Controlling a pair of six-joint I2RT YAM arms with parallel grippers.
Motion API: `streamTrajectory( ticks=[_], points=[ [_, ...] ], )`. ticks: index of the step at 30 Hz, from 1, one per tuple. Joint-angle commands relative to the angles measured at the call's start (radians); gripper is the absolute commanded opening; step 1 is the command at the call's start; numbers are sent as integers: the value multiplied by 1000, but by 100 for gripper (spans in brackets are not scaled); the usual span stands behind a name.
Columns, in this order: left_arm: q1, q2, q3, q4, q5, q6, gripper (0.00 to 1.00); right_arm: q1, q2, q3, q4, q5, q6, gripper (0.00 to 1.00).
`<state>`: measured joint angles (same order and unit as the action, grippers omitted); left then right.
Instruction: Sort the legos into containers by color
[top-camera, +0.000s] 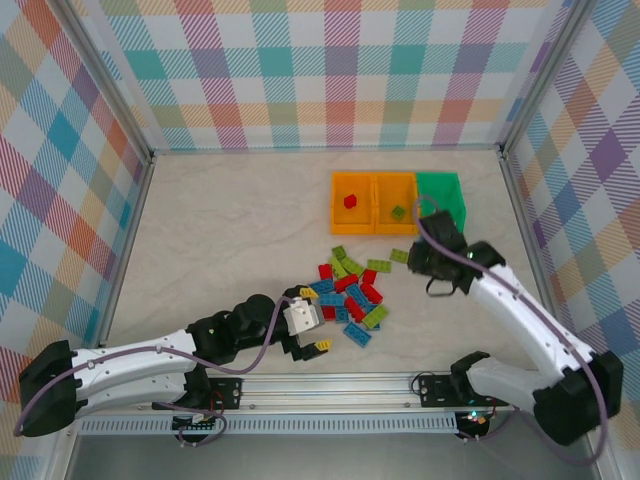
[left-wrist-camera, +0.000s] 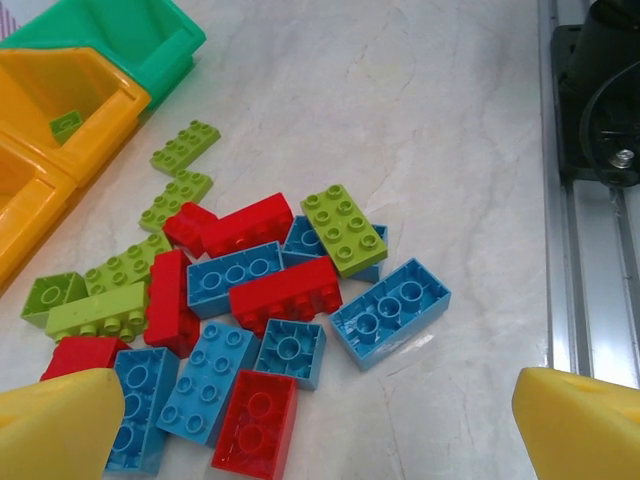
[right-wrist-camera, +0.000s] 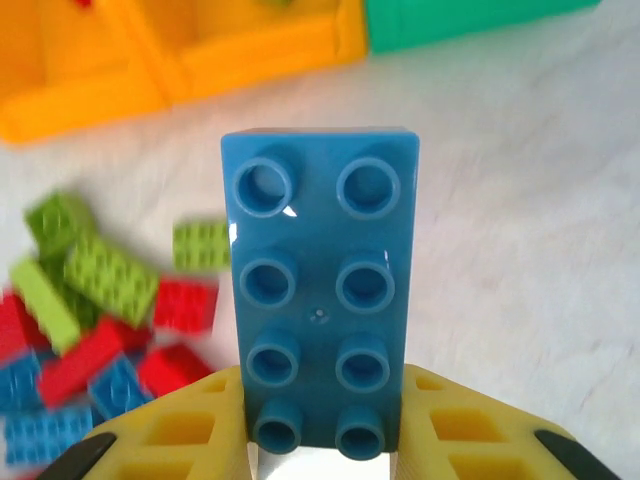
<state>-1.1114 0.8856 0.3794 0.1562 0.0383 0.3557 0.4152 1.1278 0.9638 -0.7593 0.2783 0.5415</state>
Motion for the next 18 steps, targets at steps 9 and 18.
streamTrajectory(
  ticks=[9, 18],
  points=[
    [-9, 9, -2, 7, -112, -31, 100, -334, 612, 378, 262, -234, -235, 23],
    [-8, 60, 11, 33, -270, -138, 100, -387, 669, 426, 241, -231, -239, 55]
  ],
)
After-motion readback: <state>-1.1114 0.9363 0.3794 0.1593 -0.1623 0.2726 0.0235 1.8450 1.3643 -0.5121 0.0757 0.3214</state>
